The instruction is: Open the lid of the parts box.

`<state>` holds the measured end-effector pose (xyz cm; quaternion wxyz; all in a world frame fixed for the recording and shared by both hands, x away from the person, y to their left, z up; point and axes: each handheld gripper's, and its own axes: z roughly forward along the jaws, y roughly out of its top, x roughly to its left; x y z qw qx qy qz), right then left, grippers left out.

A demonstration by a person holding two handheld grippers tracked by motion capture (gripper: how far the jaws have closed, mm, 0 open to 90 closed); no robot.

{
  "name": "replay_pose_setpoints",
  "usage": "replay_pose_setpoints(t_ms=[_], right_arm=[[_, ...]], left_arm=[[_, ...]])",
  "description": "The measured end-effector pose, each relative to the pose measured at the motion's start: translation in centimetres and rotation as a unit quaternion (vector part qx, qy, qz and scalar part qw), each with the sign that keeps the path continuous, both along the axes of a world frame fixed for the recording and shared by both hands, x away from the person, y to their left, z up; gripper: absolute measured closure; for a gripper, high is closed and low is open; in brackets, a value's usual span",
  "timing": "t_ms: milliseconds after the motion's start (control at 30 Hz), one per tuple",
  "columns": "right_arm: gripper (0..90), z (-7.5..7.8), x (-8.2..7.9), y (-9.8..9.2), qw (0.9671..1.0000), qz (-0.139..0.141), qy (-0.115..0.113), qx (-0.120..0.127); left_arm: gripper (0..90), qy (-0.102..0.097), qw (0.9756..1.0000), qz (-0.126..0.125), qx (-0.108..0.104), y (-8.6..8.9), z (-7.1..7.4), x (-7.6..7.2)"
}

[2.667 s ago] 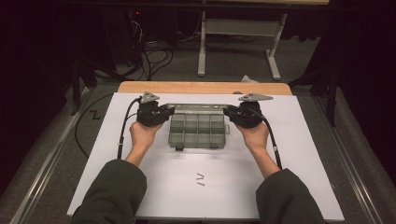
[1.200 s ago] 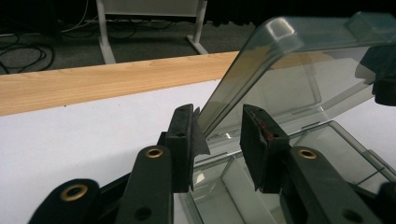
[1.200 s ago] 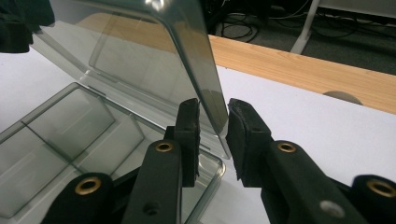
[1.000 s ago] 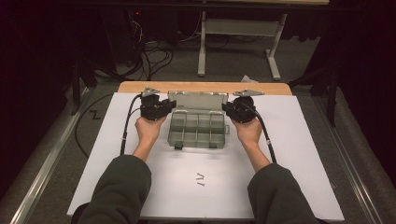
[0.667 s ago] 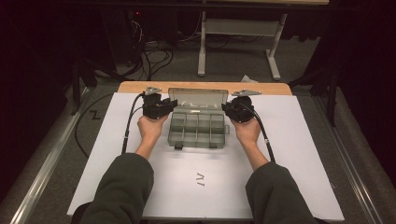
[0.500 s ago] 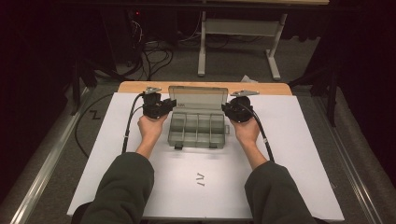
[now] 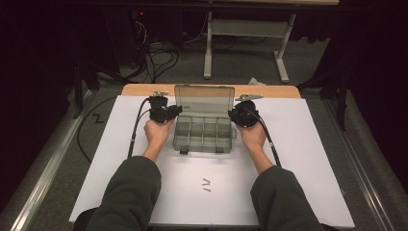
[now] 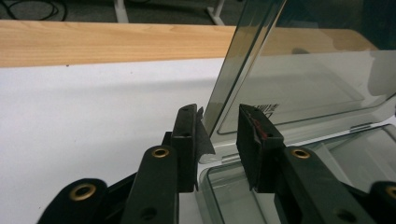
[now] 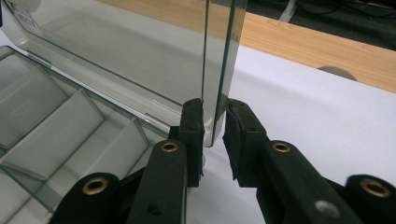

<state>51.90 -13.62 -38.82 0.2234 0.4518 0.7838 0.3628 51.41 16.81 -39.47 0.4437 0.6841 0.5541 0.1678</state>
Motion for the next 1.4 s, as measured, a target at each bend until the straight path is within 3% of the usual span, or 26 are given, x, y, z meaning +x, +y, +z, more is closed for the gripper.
replay_pose_setpoints(t_ms=[367,500,967,1400], right_arm=[[78.1,-0.6,0.3,0.1,0.9999,-0.005,0.008,-0.01],[77.1,-0.7,0.4,0.0,0.9999,-0.007,0.009,-0.009],[74.2,-0.6,0.3,-0.1,0.9999,-0.012,0.01,-0.006],[73.1,-0.1,-0.4,0.0,0.9996,0.011,0.023,-0.006]], left_arm=[[64.7,0.028,0.9994,0.014,0.016,0.0,-1.2,0.7],[64.2,0.03,0.9993,0.012,0.02,0.0,-1.4,0.7],[64.4,0.03,0.9994,-0.005,0.013,-0.1,-1.2,0.4],[67.2,0.041,0.9985,-0.036,0.012,-0.3,-0.9,-0.3]])
